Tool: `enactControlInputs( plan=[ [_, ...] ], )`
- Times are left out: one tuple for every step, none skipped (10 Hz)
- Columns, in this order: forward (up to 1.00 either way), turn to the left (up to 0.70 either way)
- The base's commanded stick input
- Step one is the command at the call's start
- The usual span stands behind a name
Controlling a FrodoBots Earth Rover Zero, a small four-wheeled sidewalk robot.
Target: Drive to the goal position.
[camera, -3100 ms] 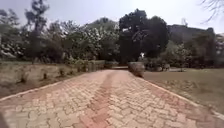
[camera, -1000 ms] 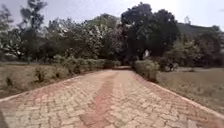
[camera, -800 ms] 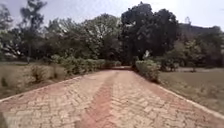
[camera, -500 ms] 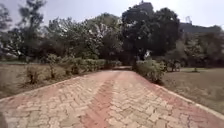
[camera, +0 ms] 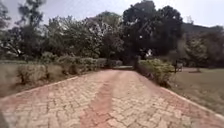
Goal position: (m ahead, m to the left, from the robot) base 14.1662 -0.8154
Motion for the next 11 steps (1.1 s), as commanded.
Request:
enactControlInputs(
  plan=[
    [0.70, 0.00],
    [0.70, 0.00],
    [0.70, 0.00],
    [0.70, 0.00],
    [0.70, 0.00],
    [0.70, 0.00],
    [0.70, 0.00],
    [0.70, 0.00],
    [0.70, 0.00],
    [0.70, 0.00],
    [0.70, 0.00]
  ],
)
